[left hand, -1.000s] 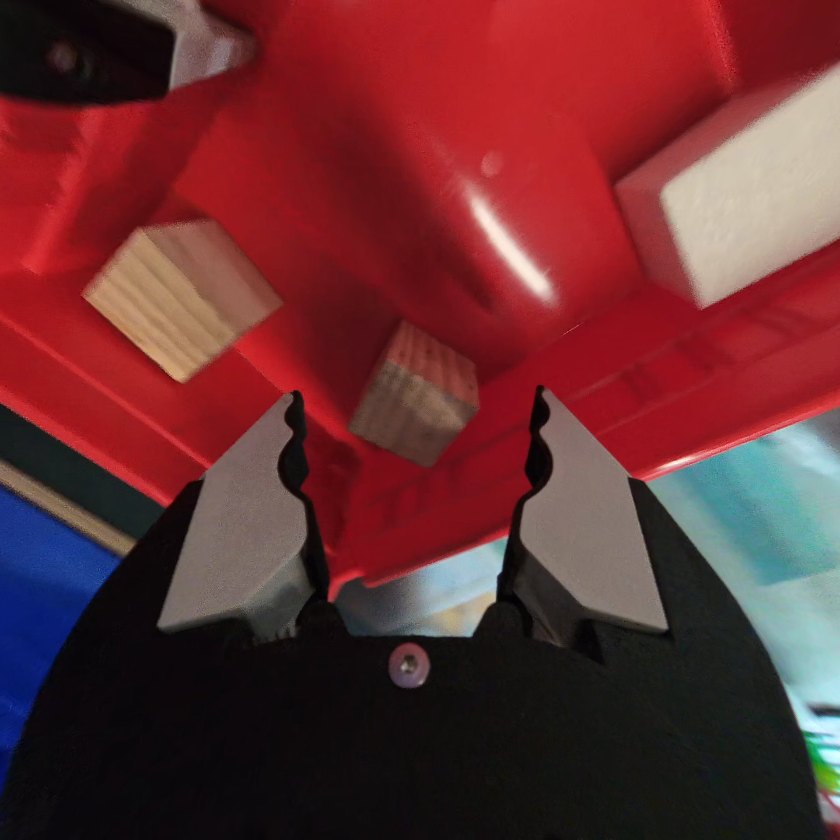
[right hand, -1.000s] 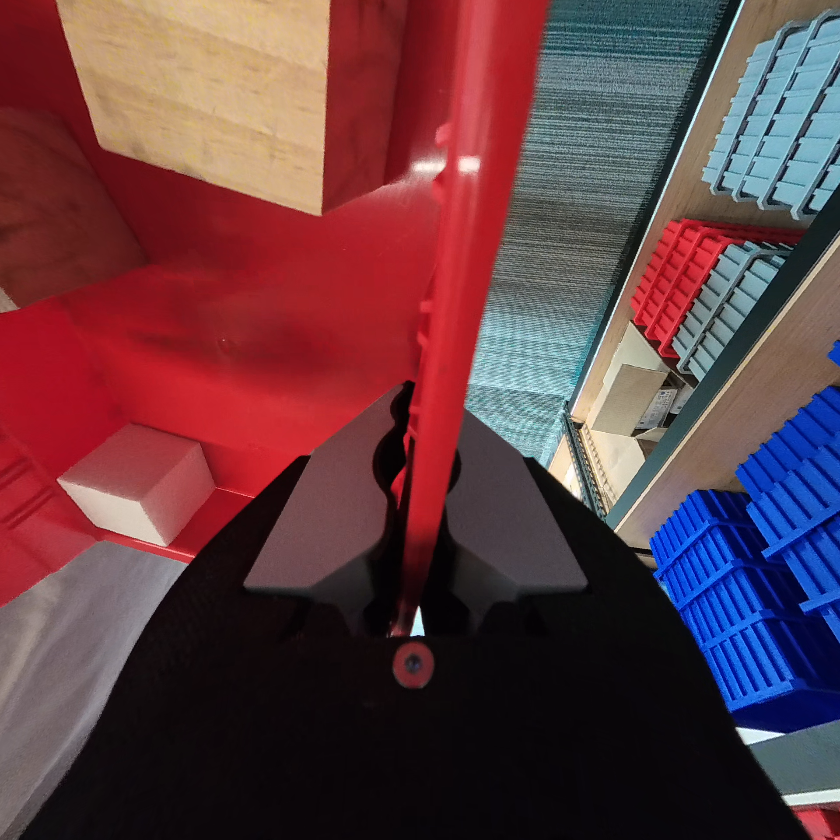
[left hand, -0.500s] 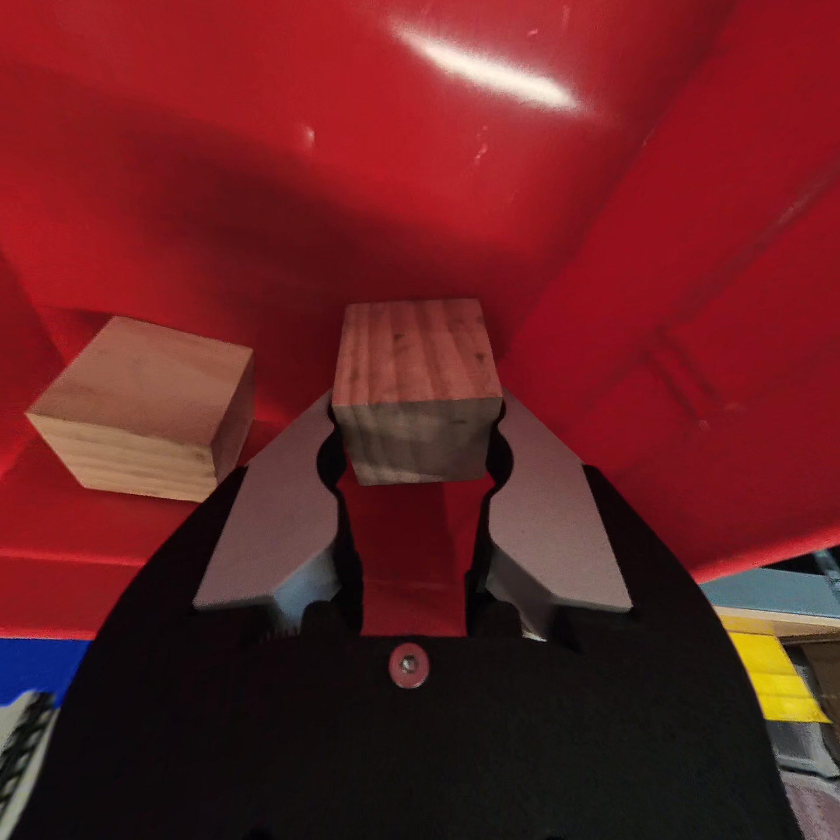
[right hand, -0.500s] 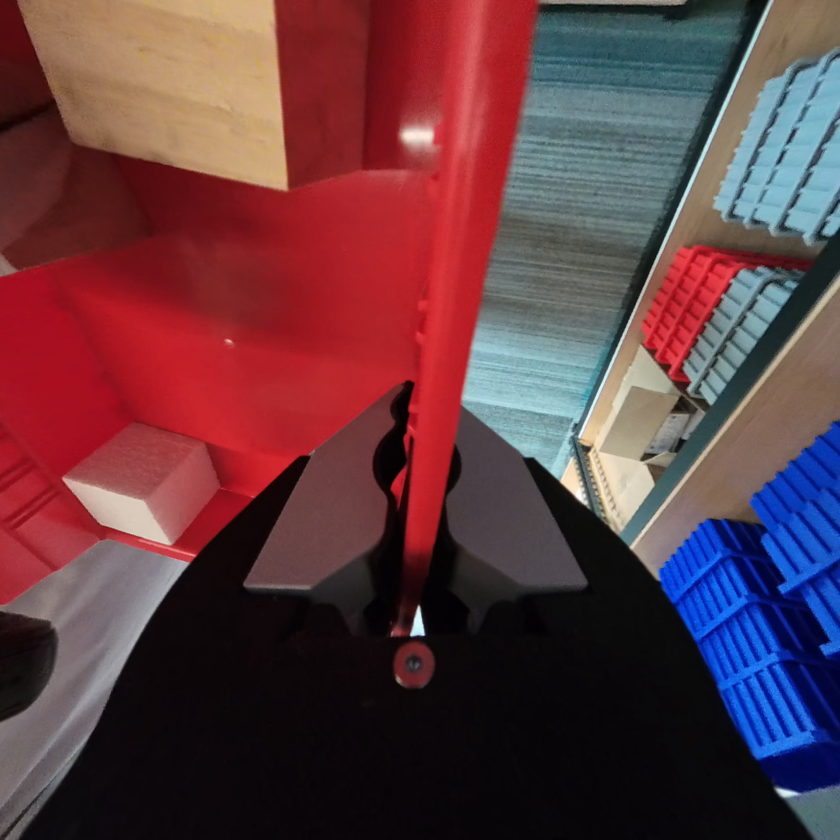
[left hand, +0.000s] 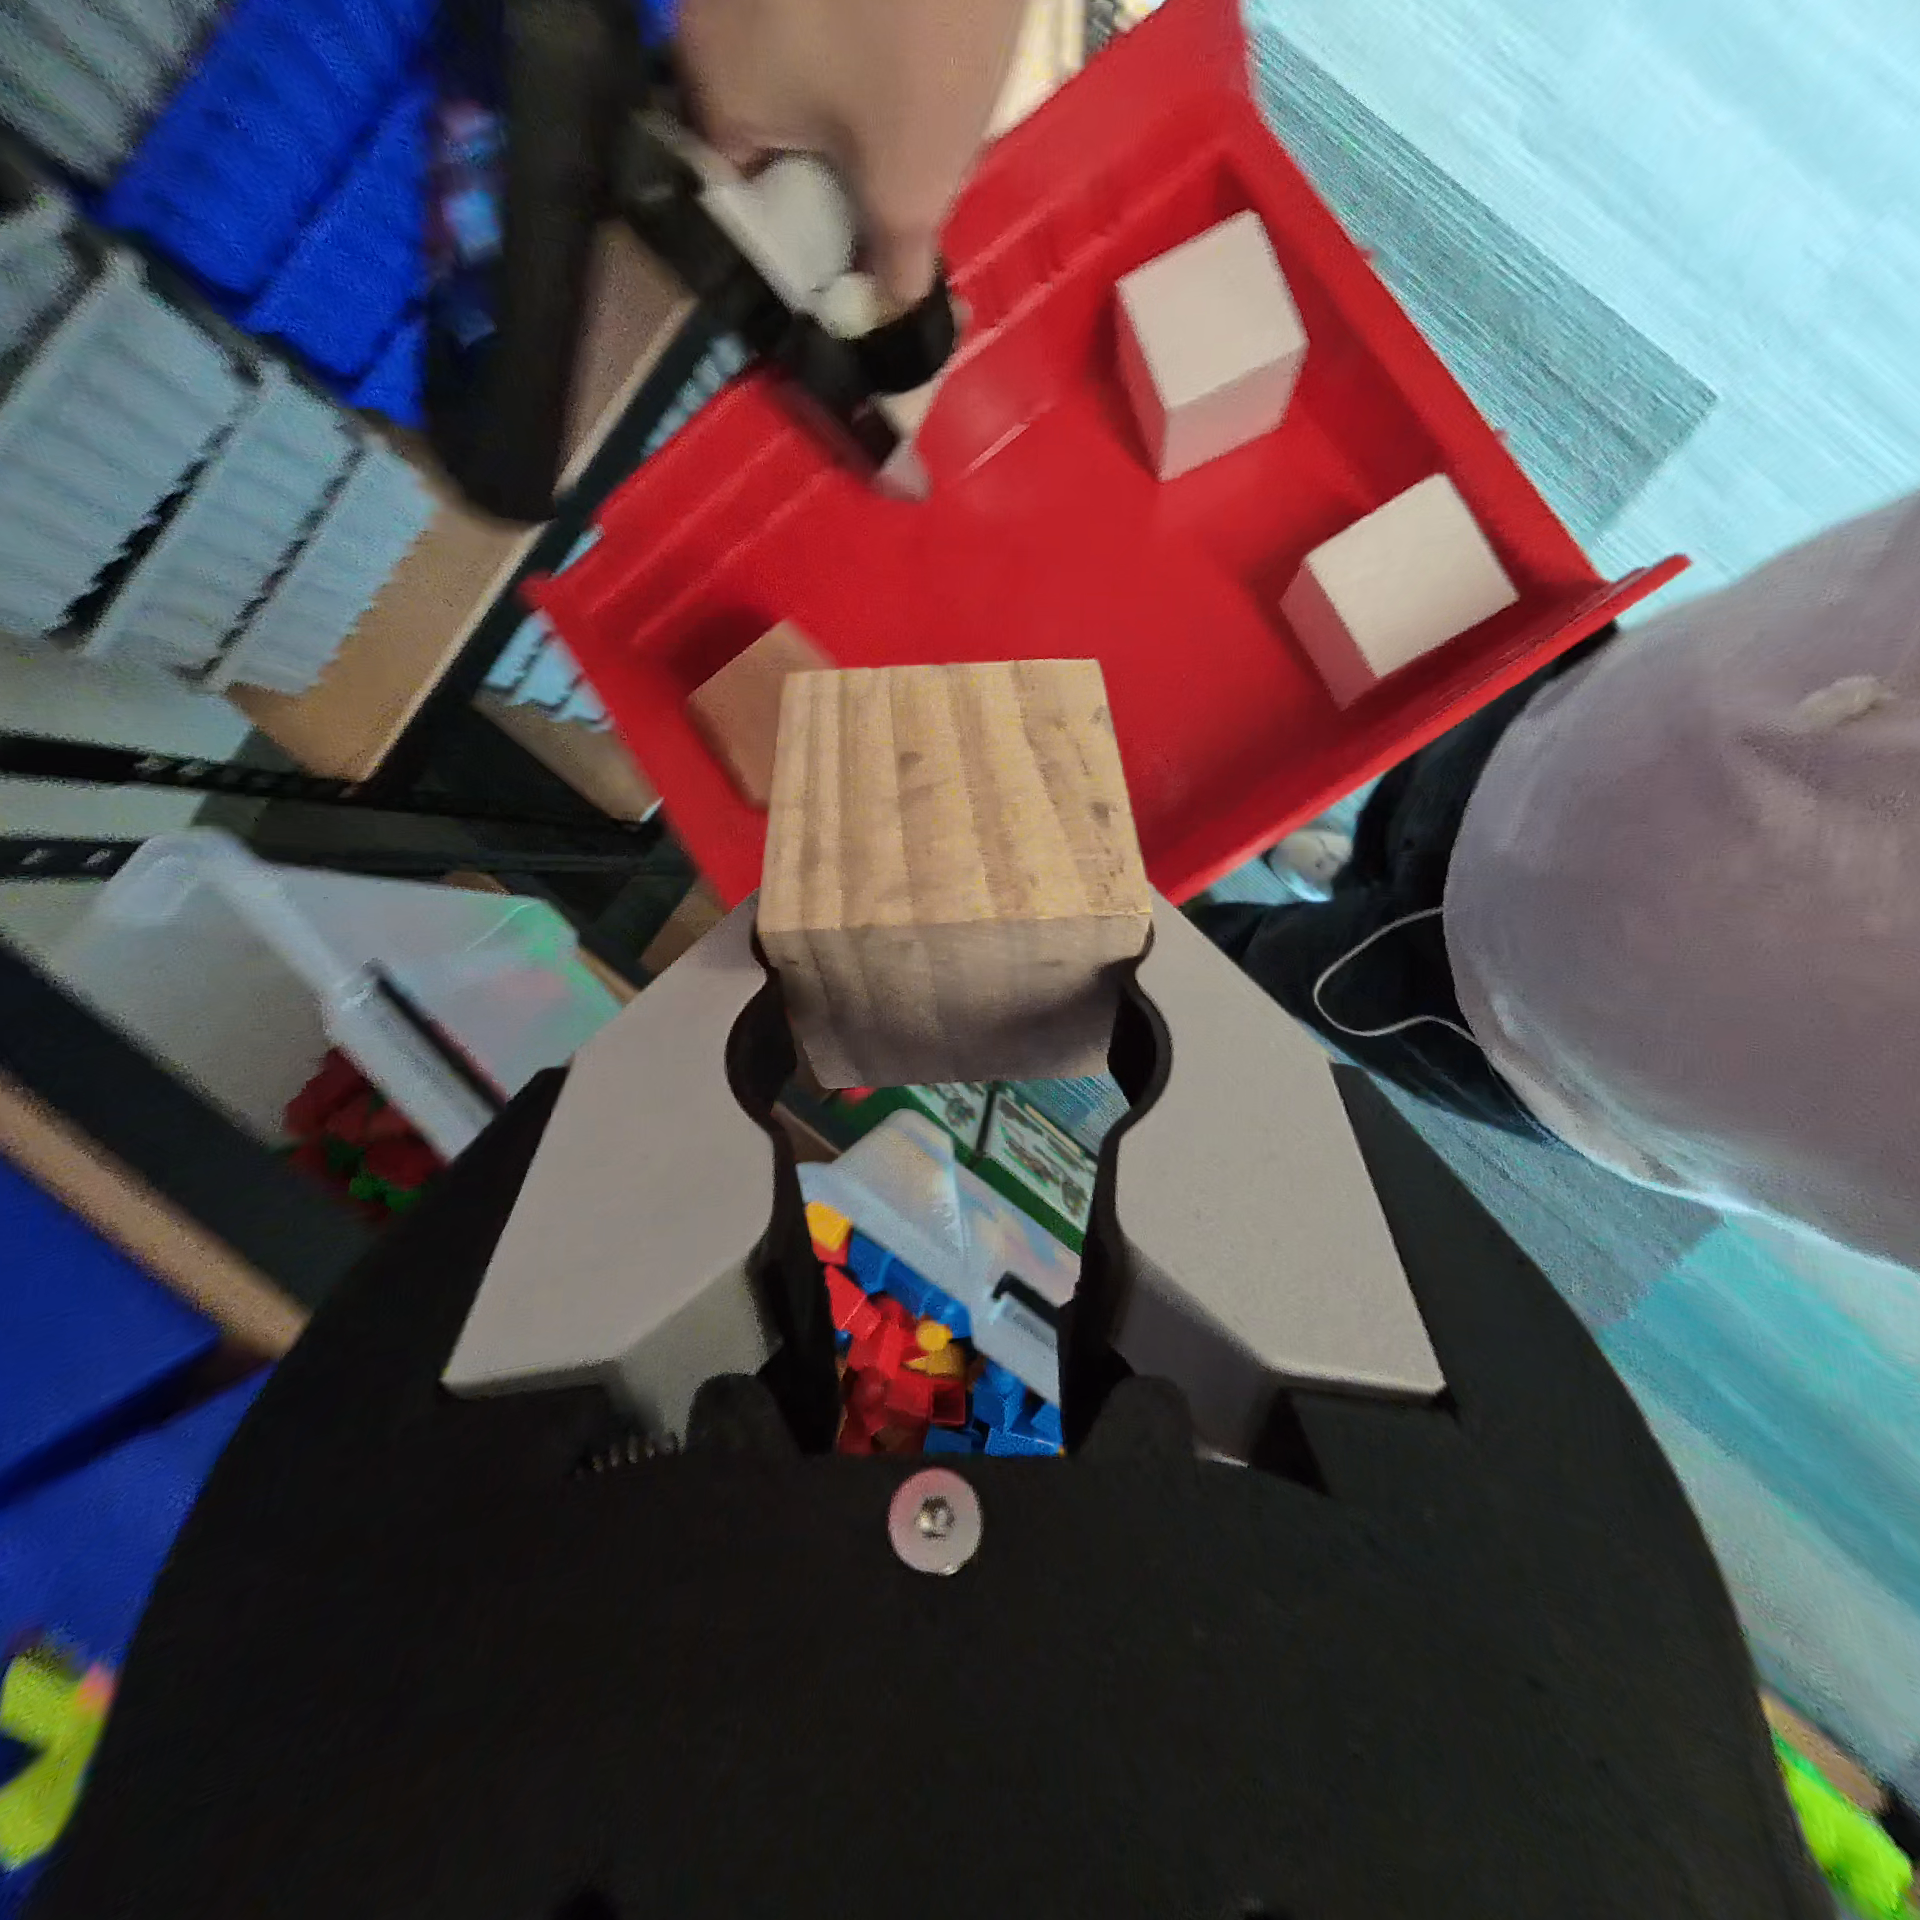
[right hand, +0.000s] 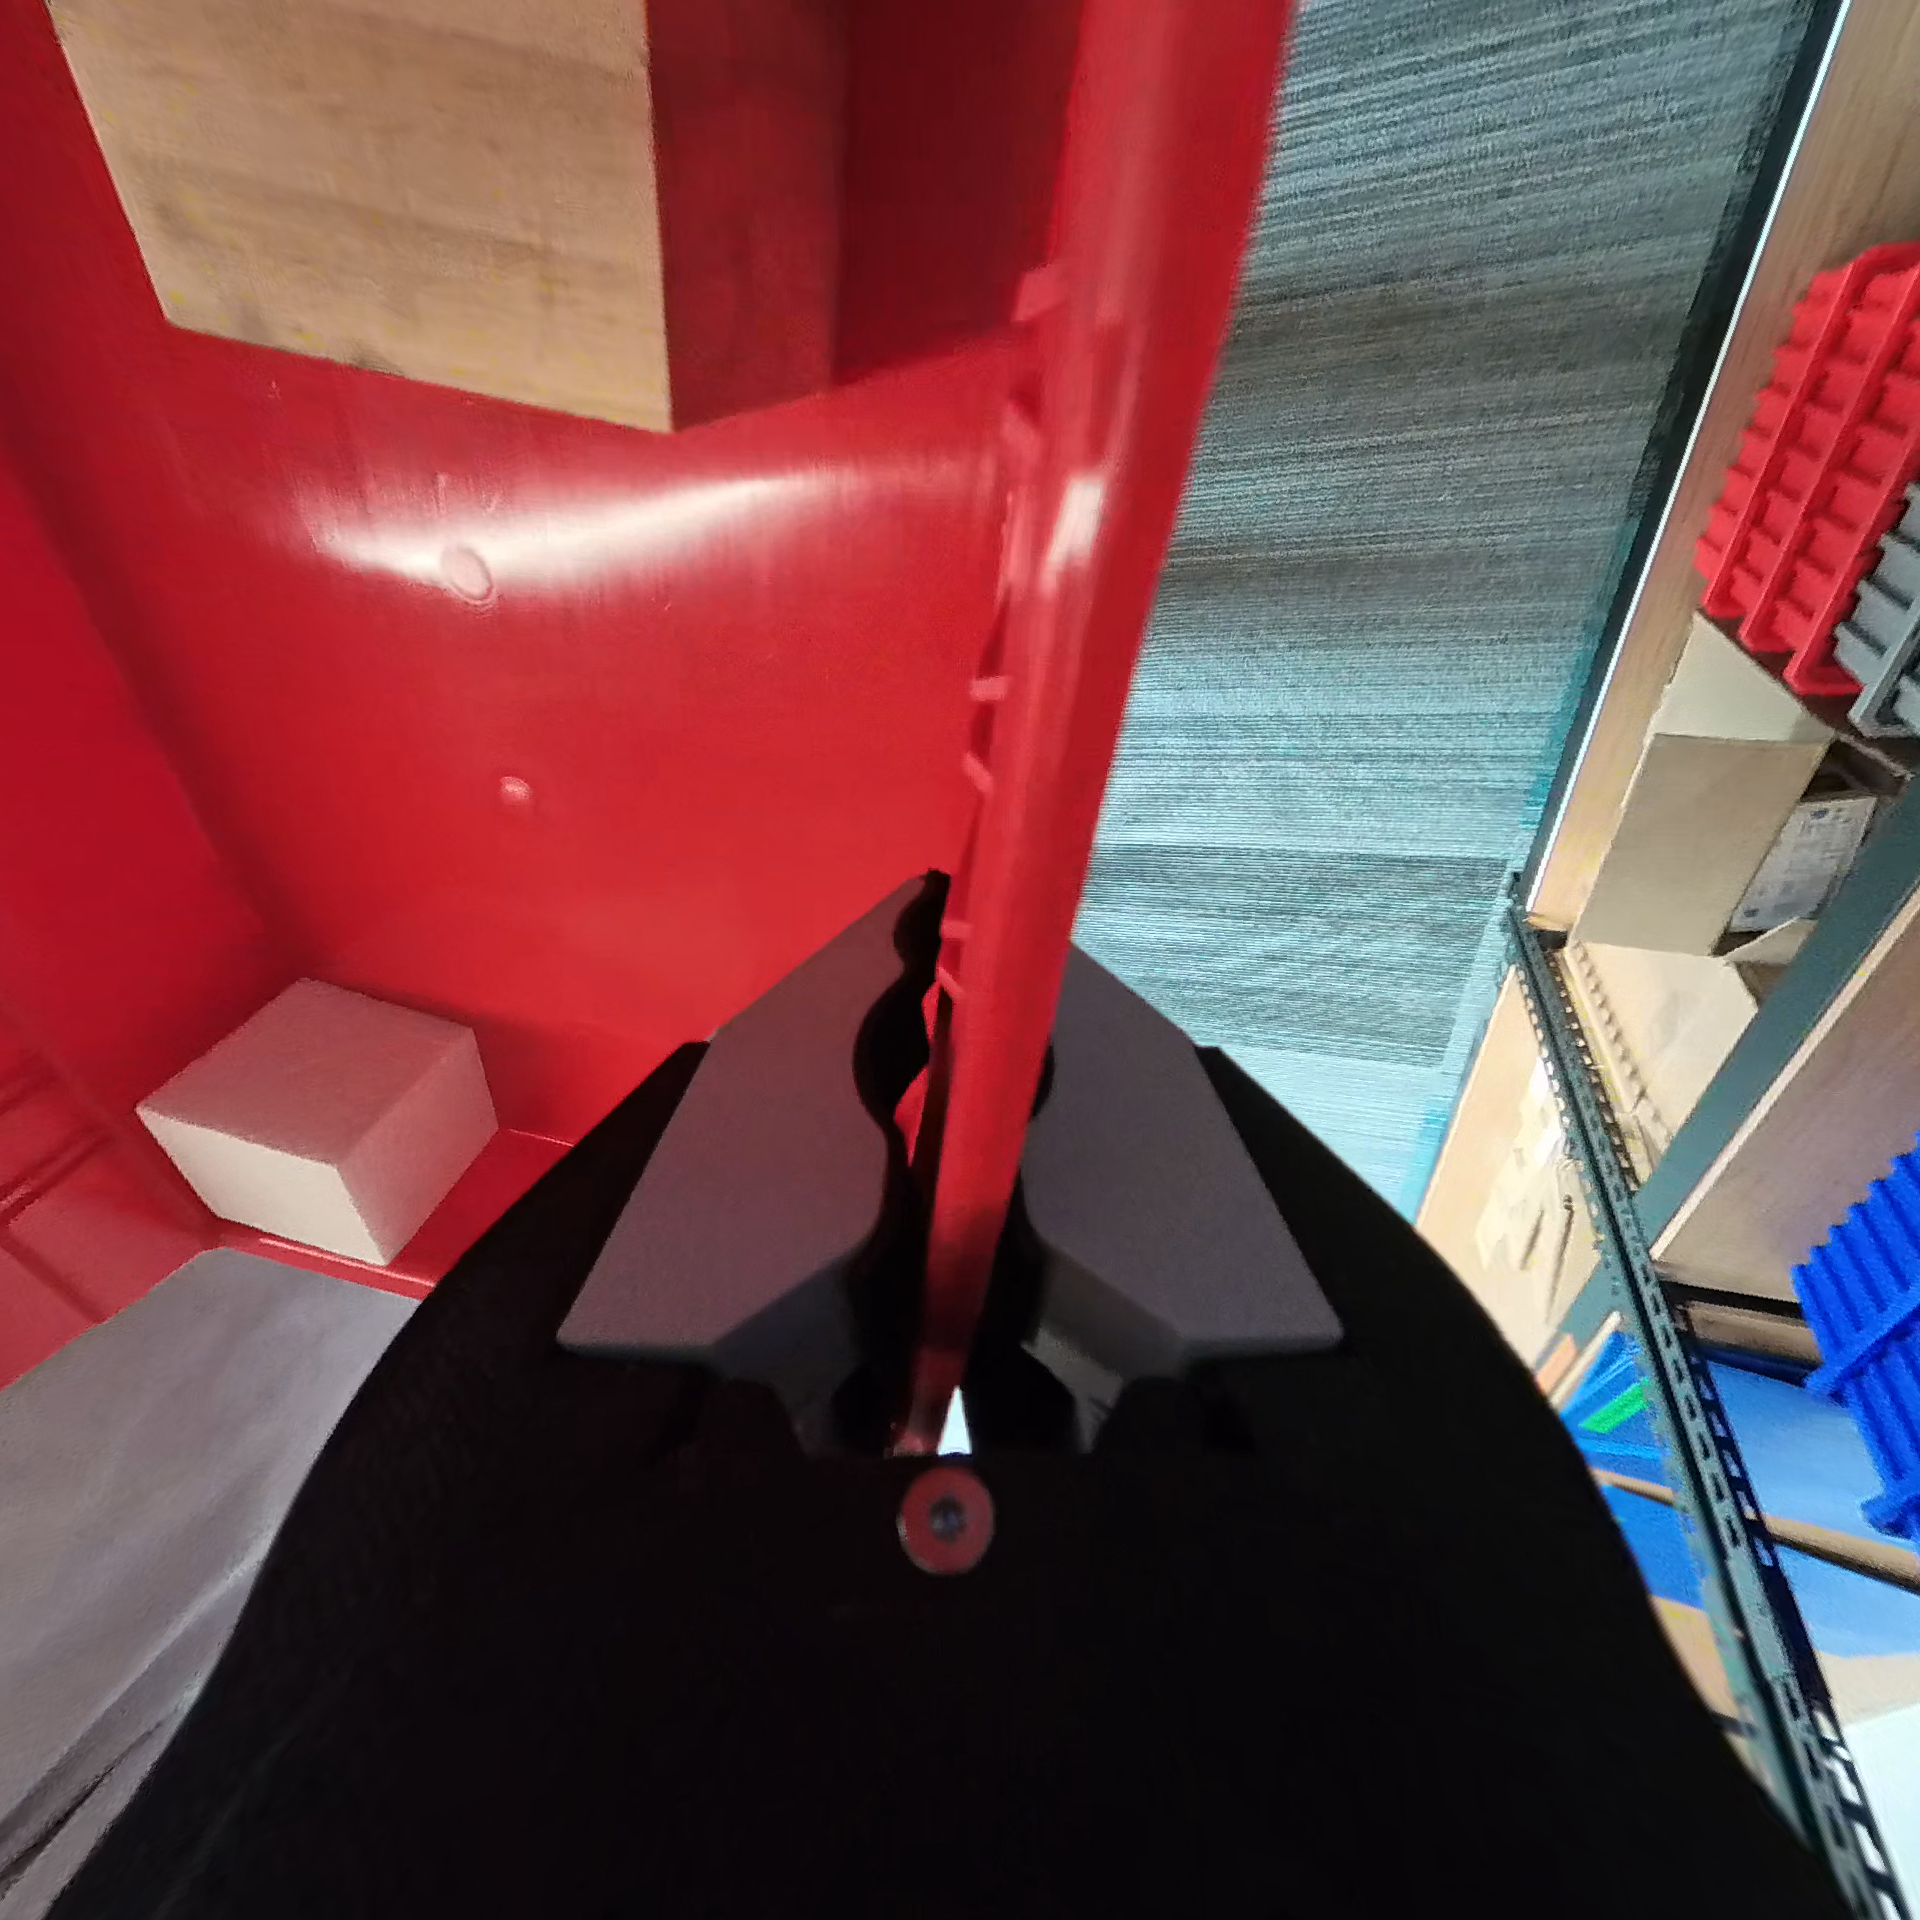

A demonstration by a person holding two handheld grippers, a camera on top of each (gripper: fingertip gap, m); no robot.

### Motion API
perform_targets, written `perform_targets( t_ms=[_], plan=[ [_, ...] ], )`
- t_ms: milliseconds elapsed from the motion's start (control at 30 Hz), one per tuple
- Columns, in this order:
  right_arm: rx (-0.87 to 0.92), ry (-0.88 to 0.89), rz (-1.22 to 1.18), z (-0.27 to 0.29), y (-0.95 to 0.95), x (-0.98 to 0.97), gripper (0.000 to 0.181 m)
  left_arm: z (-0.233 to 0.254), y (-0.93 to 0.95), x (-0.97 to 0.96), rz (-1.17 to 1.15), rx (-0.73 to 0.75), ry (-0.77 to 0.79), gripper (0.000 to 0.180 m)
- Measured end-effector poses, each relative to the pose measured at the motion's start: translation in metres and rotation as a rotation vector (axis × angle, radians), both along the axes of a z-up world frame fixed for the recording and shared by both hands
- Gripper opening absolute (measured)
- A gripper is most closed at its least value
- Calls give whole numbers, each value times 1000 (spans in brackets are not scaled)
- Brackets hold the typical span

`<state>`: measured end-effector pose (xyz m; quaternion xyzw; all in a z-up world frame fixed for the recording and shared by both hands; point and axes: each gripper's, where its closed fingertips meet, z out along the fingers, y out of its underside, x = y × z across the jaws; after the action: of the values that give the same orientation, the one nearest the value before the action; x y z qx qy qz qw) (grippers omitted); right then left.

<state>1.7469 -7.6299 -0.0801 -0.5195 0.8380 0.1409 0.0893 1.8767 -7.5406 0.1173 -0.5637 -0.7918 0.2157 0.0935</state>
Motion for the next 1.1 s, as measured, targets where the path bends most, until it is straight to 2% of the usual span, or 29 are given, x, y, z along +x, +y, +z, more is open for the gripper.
perform_targets(
  t_ms=[167, 333, 433, 500, 600, 800, 967, 1100],
  plan=[
    [-3, -10, -85, -5, -44, -17, 2, 53, -55, 104, 212, -98, 25, 59],
    [-64, -18, -192, 6, -100, -37, 1, 113, -122, 217, 417, -165, -33, 59],
    [-92, -20, -255, 13, -124, -55, 1, 150, -189, 277, 575, -184, -127, 60],
    [-99, -32, -291, 14, -134, -66, 1, 158, -241, 314, 649, -159, -239, 60],
    [-112, -38, -334, 13, -143, -83, 1, 139, -317, 364, 744, -48, -376, 59],
    [-138, -32, -393, 14, -159, -127, 1, 64, -412, 470, 907, 167, -566, 59],
    [-187, 5, -409, 22, -190, -157, 1, 2, -420, 503, 896, 418, -632, 59],
    [-167, 32, -403, 28, -214, -164, 2, -36, -415, 488, 832, 577, -582, 60]
  ],
)
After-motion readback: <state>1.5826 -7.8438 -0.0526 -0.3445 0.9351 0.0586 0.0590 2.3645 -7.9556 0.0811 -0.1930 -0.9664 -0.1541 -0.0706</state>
